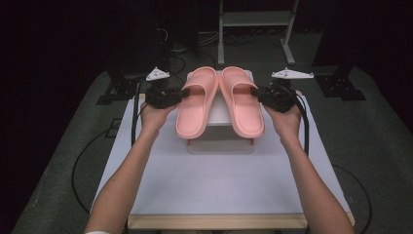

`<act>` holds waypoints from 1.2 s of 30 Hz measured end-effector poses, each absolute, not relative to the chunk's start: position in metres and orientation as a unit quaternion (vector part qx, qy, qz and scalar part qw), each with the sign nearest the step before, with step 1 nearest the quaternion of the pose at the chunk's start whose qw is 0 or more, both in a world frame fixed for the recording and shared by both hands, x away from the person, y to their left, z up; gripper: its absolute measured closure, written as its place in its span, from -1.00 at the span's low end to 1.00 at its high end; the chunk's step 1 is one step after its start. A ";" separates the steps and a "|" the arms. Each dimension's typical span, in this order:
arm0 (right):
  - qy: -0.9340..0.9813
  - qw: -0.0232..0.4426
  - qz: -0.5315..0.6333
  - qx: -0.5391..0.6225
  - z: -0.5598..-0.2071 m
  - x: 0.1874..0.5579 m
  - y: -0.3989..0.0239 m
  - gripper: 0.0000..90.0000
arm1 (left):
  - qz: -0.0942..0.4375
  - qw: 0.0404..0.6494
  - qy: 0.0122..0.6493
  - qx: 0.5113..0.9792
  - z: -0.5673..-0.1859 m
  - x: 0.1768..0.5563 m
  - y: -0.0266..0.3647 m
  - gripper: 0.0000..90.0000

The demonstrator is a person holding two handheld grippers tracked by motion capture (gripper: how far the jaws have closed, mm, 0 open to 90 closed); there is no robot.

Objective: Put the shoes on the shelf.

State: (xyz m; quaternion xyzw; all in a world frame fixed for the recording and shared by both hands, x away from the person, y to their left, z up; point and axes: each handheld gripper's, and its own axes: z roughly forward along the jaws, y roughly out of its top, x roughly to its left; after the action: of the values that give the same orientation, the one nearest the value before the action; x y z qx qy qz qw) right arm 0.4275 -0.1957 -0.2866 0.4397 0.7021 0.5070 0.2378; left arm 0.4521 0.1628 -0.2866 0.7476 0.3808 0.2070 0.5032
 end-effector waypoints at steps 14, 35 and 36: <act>0.704 0.238 0.502 0.442 -0.288 0.431 -0.186 0.52 | 0.204 0.503 0.390 0.744 -0.289 0.455 0.161 0.42; 0.697 0.239 0.496 0.459 -0.291 0.441 -0.180 0.49 | 0.197 0.501 0.396 0.744 -0.290 0.466 0.154 0.40; 0.697 0.239 0.495 0.460 -0.291 0.441 -0.180 0.49 | 0.198 0.501 0.397 0.743 -0.290 0.466 0.153 0.40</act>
State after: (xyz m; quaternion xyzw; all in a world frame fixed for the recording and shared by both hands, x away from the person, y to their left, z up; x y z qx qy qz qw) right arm 0.4413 -0.1795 -0.2914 0.4597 0.6972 0.4955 0.2390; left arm 0.4659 0.1527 -0.2904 0.7427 0.3973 0.1977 0.5015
